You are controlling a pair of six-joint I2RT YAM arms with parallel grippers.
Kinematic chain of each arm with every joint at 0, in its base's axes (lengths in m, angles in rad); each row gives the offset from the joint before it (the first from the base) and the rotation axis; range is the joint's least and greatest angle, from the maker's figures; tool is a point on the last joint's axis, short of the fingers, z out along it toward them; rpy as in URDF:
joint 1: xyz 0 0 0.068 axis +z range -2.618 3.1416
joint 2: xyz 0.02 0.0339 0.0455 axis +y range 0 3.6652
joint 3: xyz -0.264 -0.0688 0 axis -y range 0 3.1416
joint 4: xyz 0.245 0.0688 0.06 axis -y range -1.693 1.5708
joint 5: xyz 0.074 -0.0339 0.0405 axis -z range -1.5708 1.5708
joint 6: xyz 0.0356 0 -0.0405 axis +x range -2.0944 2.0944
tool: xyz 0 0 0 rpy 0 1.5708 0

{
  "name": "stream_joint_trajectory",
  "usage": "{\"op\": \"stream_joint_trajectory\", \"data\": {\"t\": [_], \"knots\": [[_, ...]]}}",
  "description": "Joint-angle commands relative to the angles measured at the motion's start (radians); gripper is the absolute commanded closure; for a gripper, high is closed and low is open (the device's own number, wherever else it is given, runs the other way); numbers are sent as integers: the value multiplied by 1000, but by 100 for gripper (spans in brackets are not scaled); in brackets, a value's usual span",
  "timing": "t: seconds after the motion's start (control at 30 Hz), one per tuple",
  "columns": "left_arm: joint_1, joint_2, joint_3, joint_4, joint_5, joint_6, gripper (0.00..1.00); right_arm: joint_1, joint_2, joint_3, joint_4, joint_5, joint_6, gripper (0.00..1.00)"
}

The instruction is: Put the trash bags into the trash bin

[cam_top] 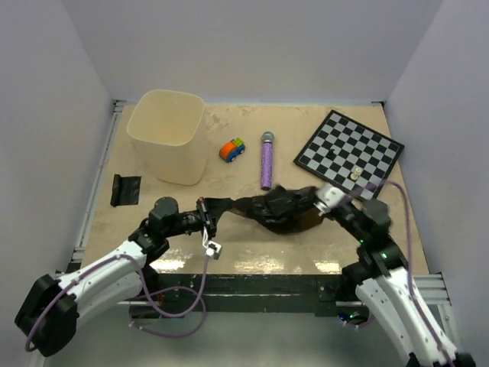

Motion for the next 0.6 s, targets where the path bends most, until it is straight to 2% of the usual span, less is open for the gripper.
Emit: {"op": "stream_joint_trajectory", "data": {"t": [0.0, 0.07, 0.17, 0.23, 0.33, 0.4, 0.47, 0.57], "knots": [[-15, -71, 66, 58, 91, -79, 100, 6, -105, 182, 91, -227, 23, 100], [-23, -64, 101, 17, 51, -174, 100, 6, 35, 251, 64, -202, 40, 100], [-23, -15, 245, -115, -39, -430, 100, 6, 284, 376, 44, -160, 127, 100], [-23, 59, 382, -204, -159, -712, 100, 6, 422, 446, 50, -71, 253, 100], [-15, 203, 581, -420, -376, -1115, 100, -21, 582, 517, 25, 3, 383, 100], [-14, 239, 612, -451, -393, -1187, 100, -34, 581, 479, 132, 24, 471, 100], [-14, 199, 576, -322, -382, -1225, 100, -32, 572, 447, 298, 50, 548, 100], [-12, 254, 658, -259, -515, -1200, 100, -29, 711, 598, 331, 101, 595, 100]]}}
